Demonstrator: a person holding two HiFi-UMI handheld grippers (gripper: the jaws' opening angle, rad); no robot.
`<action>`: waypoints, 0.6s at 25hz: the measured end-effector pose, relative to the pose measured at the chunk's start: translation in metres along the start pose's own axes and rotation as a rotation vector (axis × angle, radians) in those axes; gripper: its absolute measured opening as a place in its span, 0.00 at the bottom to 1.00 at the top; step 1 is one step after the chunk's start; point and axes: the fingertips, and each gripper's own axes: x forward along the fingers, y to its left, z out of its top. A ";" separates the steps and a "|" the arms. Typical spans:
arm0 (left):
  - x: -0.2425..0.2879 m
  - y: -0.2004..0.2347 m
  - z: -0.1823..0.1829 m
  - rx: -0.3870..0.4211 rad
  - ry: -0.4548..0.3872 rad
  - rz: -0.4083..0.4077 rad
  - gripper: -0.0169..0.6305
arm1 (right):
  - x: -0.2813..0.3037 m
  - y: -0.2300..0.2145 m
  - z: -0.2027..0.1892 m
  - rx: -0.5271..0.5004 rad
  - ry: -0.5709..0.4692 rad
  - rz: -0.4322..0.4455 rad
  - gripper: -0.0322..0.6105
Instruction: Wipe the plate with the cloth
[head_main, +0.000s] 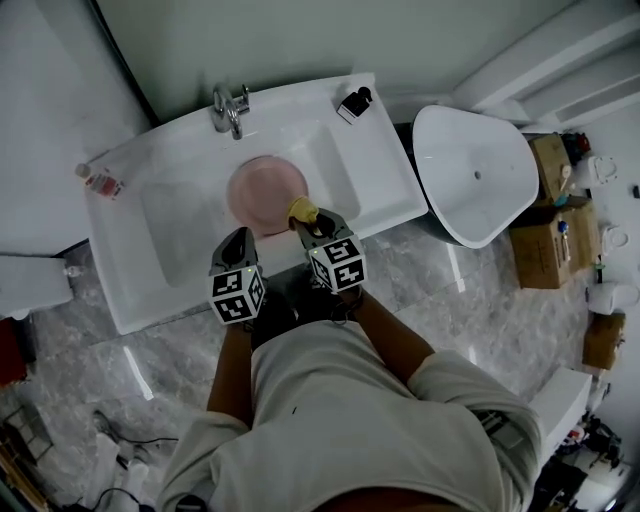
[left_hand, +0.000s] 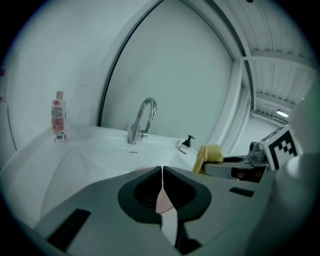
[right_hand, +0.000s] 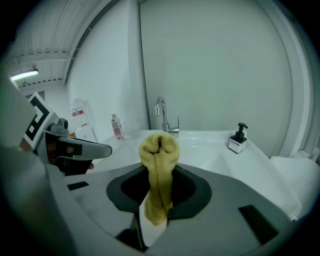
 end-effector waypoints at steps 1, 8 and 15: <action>-0.005 -0.004 0.011 0.005 -0.034 -0.001 0.06 | -0.004 -0.001 0.008 -0.008 -0.018 0.004 0.18; -0.032 -0.042 0.081 0.089 -0.227 0.054 0.07 | -0.042 -0.020 0.071 -0.077 -0.161 0.050 0.18; -0.069 -0.082 0.140 0.075 -0.387 0.101 0.06 | -0.099 -0.047 0.131 -0.123 -0.330 0.038 0.18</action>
